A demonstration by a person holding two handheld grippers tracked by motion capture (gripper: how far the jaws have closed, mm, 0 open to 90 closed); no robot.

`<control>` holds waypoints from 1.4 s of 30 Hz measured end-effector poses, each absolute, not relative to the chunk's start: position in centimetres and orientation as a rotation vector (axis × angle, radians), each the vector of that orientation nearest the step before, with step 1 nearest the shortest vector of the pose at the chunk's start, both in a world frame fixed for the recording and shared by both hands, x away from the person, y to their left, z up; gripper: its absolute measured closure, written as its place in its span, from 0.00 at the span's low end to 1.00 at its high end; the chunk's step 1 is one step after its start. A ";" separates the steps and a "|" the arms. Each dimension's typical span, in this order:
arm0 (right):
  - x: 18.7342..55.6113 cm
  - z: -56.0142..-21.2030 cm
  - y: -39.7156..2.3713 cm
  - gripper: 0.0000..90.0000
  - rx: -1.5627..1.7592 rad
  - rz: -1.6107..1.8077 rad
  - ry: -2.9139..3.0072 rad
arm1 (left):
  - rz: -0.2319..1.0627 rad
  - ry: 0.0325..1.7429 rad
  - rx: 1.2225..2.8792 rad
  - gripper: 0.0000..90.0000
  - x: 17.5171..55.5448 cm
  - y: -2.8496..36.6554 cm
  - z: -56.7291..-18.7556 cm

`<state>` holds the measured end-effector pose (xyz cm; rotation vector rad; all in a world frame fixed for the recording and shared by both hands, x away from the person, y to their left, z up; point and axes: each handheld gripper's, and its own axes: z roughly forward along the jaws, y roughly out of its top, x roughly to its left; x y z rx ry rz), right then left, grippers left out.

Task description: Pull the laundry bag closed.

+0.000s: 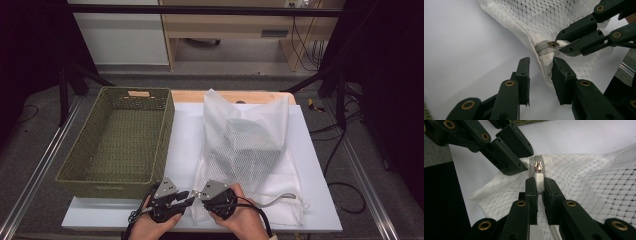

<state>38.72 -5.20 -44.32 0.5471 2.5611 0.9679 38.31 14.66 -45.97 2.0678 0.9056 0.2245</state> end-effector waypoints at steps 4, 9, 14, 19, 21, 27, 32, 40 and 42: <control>38.7 -44.3 -5.2 0.91 0.545 0.971 2.562 | 0.216 0.898 2.071 0.77 38.6 14.5 -46.1; 38.8 -44.3 -5.3 0.91 0.547 0.976 2.564 | 0.216 0.880 2.062 0.80 38.7 14.4 -46.1; 38.8 -44.3 -5.3 0.91 0.551 0.979 2.564 | 0.218 0.870 2.060 0.87 38.9 14.3 -46.1; 38.9 -44.4 -5.4 0.91 0.548 0.975 2.567 | 0.220 0.861 2.057 0.96 38.9 14.1 -46.0; 38.9 -44.4 -5.4 0.91 0.549 0.976 2.567 | 0.212 0.868 2.053 0.98 38.9 14.0 -46.0; 38.9 -44.5 -5.4 0.91 0.560 0.983 2.563 | 0.205 0.888 2.033 0.99 38.8 14.1 -45.7; 39.0 -44.5 -5.3 0.91 0.550 0.968 2.568 | 0.204 0.898 2.032 1.00 38.6 14.2 -45.4; 39.0 -44.6 -5.2 0.91 0.546 0.918 2.577 | 0.188 0.906 2.002 1.00 38.5 14.9 -44.8; 39.1 -44.6 -5.4 0.91 0.542 0.905 2.580 | 0.190 0.904 2.014 1.00 38.5 14.8 -44.9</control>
